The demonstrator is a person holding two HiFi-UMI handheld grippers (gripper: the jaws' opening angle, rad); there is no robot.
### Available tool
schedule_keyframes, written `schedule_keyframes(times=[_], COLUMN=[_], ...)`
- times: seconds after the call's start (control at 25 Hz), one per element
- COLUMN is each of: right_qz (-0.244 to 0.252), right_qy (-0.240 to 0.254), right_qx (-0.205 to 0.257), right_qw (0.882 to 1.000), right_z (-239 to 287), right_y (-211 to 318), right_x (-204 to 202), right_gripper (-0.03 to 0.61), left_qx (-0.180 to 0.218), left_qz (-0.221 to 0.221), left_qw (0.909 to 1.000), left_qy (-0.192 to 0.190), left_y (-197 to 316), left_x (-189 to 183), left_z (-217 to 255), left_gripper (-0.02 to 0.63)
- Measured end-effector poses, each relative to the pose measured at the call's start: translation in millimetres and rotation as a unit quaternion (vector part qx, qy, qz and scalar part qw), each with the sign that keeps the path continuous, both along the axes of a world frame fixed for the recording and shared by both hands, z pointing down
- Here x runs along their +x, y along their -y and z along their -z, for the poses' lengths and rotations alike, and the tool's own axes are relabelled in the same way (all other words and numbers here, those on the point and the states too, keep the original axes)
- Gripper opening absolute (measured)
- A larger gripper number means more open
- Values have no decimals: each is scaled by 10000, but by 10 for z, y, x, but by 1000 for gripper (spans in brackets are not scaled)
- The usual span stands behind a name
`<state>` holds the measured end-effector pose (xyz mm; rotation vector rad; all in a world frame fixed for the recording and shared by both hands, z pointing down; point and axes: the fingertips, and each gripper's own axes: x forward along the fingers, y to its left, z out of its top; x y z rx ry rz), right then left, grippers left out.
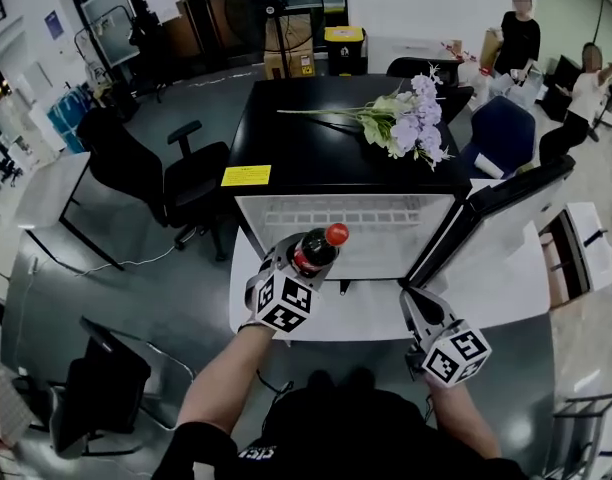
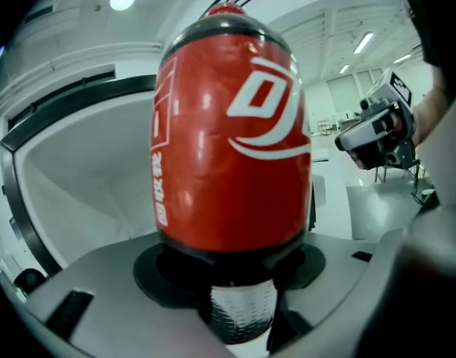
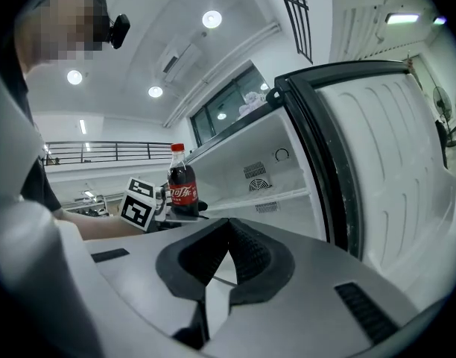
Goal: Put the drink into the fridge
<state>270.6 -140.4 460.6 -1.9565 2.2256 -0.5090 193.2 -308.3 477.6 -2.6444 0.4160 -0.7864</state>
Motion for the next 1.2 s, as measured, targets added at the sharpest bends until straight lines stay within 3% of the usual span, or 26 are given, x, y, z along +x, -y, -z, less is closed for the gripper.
schedule_keyframes(times=[0.32,0.56,1.2], right_qz=[83,56,75], right_qy=[150,211,237], right_qx=[-8,-35,-104], right_qw=[9999,9998,9996], right_z=[-70,-67,-141], right_y=[-51,-150,-271], right_x=[33,52,127], right_gripper=[14,14,14], left_qx=[420,920,1359], left_qz=[45,-95,-192], left_qw=[9974,9897,9722], left_qy=[583,1095,1897], left_y=[160,179,372], left_x=[90,133,357], left_z=[27,66,-13], left_gripper=[259,261,261])
